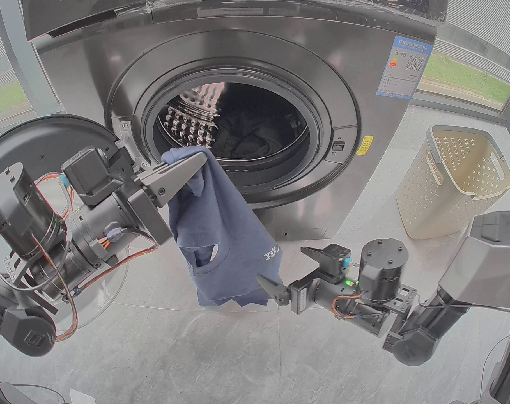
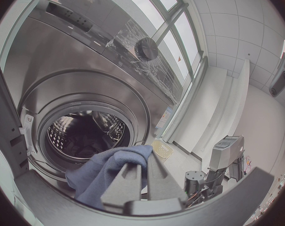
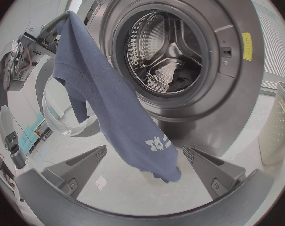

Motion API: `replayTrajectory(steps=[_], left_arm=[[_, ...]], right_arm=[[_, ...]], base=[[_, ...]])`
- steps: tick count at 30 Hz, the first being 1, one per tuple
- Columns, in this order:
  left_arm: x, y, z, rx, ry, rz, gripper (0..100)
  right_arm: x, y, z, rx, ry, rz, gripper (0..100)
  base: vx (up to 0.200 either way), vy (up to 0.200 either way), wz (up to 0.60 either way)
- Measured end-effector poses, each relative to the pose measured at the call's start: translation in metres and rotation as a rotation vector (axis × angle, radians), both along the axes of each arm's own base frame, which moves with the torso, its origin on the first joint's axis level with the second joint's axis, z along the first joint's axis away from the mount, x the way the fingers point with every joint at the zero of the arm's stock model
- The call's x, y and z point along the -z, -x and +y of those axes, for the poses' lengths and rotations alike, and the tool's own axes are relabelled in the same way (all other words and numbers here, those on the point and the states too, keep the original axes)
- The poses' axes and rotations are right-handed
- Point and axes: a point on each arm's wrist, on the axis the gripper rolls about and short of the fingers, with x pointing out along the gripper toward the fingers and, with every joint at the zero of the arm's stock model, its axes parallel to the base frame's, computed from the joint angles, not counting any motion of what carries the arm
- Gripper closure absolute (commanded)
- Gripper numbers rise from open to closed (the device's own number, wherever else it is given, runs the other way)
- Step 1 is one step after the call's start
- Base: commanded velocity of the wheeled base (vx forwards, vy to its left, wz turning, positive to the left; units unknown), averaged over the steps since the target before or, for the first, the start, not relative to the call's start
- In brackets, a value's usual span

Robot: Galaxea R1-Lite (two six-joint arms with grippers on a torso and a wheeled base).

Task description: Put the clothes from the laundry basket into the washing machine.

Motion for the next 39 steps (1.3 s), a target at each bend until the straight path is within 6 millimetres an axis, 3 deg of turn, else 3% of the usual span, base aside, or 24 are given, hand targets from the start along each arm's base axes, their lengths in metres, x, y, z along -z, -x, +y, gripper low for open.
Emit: replayTrajectory(steps=[11,27,28,34,39], left_arm=[[-0.013,0.013,0.002,0.023,0.025,-0.041,100],[-0.019,0.023,-0.001,0.06,0.038,-0.059,100],[-0.019,0.024,-0.001,0.061,0.039,-0.06,100],[-0.019,0.024,-0.001,0.062,0.041,-0.059,100],[-0.017,0.02,0.001,0.037,0.039,-0.049,100]], right_arm=[[0.001,-0.04,0.046,-0.023,-0.072,-0.097,0],[0.013,-0.078,0.08,-0.048,-0.101,-0.172,0],[0.014,-0.08,0.082,-0.049,-0.103,-0.175,100],[0.02,-0.084,0.09,-0.054,-0.113,-0.183,100],[0.017,-0.09,0.084,-0.025,-0.124,-0.188,100]], base=[[0.0,0.0,0.0],[0.0,0.0,0.0],[0.0,0.0,0.0],[0.0,0.0,0.0],[0.0,0.0,0.0]])
